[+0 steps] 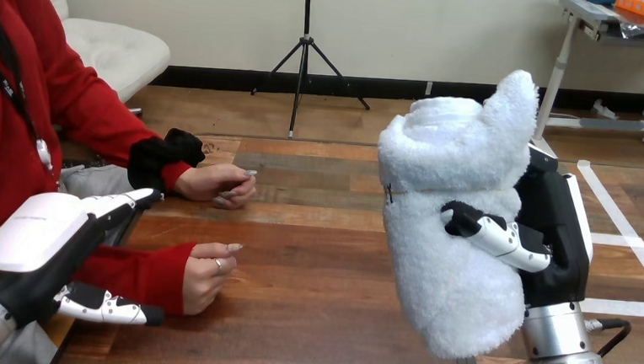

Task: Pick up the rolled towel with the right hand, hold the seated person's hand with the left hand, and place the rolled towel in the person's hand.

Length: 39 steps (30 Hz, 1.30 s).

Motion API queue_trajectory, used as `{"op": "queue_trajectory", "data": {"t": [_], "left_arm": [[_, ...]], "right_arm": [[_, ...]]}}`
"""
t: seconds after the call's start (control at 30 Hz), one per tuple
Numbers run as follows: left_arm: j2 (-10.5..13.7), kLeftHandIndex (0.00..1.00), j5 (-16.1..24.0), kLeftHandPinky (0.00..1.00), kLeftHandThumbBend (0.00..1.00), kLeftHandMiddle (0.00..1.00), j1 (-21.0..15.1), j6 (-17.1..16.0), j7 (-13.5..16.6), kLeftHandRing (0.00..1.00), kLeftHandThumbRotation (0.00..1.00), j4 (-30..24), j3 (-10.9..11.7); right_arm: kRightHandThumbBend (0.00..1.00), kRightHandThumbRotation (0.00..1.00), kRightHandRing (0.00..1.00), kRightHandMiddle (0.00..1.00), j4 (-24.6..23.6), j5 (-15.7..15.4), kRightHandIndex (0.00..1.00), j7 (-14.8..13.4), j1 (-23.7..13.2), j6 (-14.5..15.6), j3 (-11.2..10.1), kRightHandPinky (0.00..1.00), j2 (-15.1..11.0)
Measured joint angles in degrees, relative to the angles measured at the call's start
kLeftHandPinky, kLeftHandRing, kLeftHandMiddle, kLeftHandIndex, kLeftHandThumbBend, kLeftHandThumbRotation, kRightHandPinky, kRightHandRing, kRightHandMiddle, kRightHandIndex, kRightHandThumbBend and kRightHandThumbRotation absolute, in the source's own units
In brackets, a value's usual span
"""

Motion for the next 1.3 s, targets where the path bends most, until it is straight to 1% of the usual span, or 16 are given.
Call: {"op": "queue_trajectory", "data": {"t": [0.2, 0.4, 0.7, 0.73, 0.87, 1.1, 1.3], "left_arm": [[0.2, 0.88, 0.9, 0.79, 1.00, 0.85, -2.6, 0.4, 0.8, 0.84, 0.42, 3.9, -2.1], [0.2, 0.88, 1.4, 0.76, 1.00, 0.85, -5.3, 0.5, 2.2, 0.82, 0.42, 8.5, -4.5], [0.2, 0.87, 3.4, 0.75, 1.00, 0.84, -9.0, 1.8, 4.5, 0.82, 0.47, 15.2, -8.5], [0.2, 0.87, 3.5, 0.74, 1.00, 0.83, -9.4, 1.8, 4.8, 0.80, 0.49, 15.8, -9.0], [0.2, 0.86, 3.9, 0.73, 1.00, 0.82, -11.1, 2.0, 6.5, 0.79, 0.51, 18.3, -10.7], [0.2, 0.82, 4.9, 0.70, 1.00, 0.78, -13.9, 2.5, 9.2, 0.74, 0.51, 22.3, -13.3], [0.1, 0.80, 5.0, 0.69, 1.00, 0.76, -15.8, 2.9, 9.8, 0.73, 0.49, 24.7, -14.9]], "right_arm": [[0.48, 0.00, 0.07, 0.14, -1.4, -0.1, 0.19, -0.1, 0.8, 0.0, 0.4, 0.01, 0.0], [0.48, 0.00, 0.07, 0.14, -2.3, 0.0, 0.19, 0.0, 1.4, 0.0, 0.7, 0.01, 0.0], [0.49, 0.00, 0.06, 0.13, -4.2, -0.1, 0.18, -0.8, 2.2, 0.0, 1.2, 0.01, 0.0], [0.49, 0.00, 0.06, 0.13, -4.5, -0.2, 0.18, -0.9, 2.3, 0.0, 1.3, 0.01, 0.0], [0.49, 0.00, 0.06, 0.13, -5.6, -0.5, 0.18, -1.5, 2.7, 0.0, 1.4, 0.01, 0.0], [0.49, 0.00, 0.06, 0.13, -7.3, -0.8, 0.18, -2.2, 3.1, 0.0, 1.5, 0.01, 0.0], [0.48, 0.00, 0.06, 0.13, -8.7, -0.7, 0.18, -2.7, 3.4, 0.3, 1.8, 0.01, 0.0]]}}
